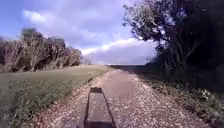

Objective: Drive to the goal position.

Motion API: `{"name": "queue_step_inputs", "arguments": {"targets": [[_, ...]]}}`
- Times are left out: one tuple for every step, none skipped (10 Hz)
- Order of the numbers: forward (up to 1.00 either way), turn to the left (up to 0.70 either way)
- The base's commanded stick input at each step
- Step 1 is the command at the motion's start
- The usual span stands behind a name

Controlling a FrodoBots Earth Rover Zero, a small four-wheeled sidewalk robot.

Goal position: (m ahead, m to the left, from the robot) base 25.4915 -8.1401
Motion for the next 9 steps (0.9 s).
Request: {"name": "queue_step_inputs", "arguments": {"targets": [[1.00, 0.00], [1.00, 0.00], [1.00, 0.00], [1.00, 0.00], [1.00, 0.00], [1.00, 0.00], [1.00, -0.09], [1.00, -0.40], [1.00, -0.40]]}}
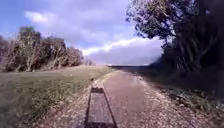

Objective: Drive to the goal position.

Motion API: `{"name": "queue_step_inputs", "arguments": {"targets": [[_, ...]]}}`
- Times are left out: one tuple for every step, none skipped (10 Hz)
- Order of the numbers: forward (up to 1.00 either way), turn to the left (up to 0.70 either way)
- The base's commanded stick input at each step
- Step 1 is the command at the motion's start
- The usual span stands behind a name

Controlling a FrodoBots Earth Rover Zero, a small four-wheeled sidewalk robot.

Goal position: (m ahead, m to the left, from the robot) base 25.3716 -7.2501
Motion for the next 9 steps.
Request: {"name": "queue_step_inputs", "arguments": {"targets": [[1.00, -0.40], [1.00, -0.40], [1.00, -0.40], [1.00, 0.00], [1.00, 0.00], [1.00, 0.00], [1.00, 0.00], [1.00, 0.00], [1.00, 0.00]]}}
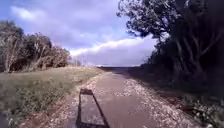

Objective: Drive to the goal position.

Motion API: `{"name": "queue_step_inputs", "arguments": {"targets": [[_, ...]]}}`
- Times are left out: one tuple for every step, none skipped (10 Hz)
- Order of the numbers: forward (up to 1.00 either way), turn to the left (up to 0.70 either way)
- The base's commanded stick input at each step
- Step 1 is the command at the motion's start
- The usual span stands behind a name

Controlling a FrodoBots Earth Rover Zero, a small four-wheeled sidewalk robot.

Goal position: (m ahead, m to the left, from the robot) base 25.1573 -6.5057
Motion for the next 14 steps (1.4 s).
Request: {"name": "queue_step_inputs", "arguments": {"targets": [[1.00, 0.00], [1.00, 0.00], [1.00, 0.00], [1.00, 0.00], [1.00, 0.00], [1.00, 0.00], [1.00, 0.00], [1.00, 0.00], [1.00, 0.00], [1.00, 0.00], [1.00, 0.00], [1.00, 0.00], [1.00, 0.00], [1.00, 0.00]]}}
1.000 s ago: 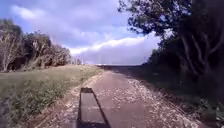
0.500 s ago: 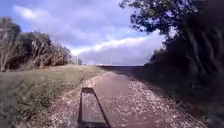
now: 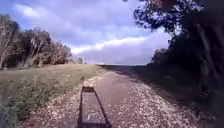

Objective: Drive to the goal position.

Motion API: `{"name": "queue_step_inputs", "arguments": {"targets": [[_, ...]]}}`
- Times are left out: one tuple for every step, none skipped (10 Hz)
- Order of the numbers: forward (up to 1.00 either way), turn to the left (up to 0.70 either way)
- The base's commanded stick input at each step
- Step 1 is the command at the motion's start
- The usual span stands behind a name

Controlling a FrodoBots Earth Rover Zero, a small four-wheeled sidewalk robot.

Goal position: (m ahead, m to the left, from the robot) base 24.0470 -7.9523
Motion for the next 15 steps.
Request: {"name": "queue_step_inputs", "arguments": {"targets": [[1.00, 0.00], [1.00, -0.01], [1.00, -0.09], [1.00, -0.23], [1.00, -0.39], [1.00, -0.40], [1.00, -0.40], [1.00, -0.40], [1.00, -0.40], [1.00, -0.25], [1.00, 0.00], [1.00, 0.00], [1.00, 0.00], [1.00, 0.00], [1.00, 0.00]]}}
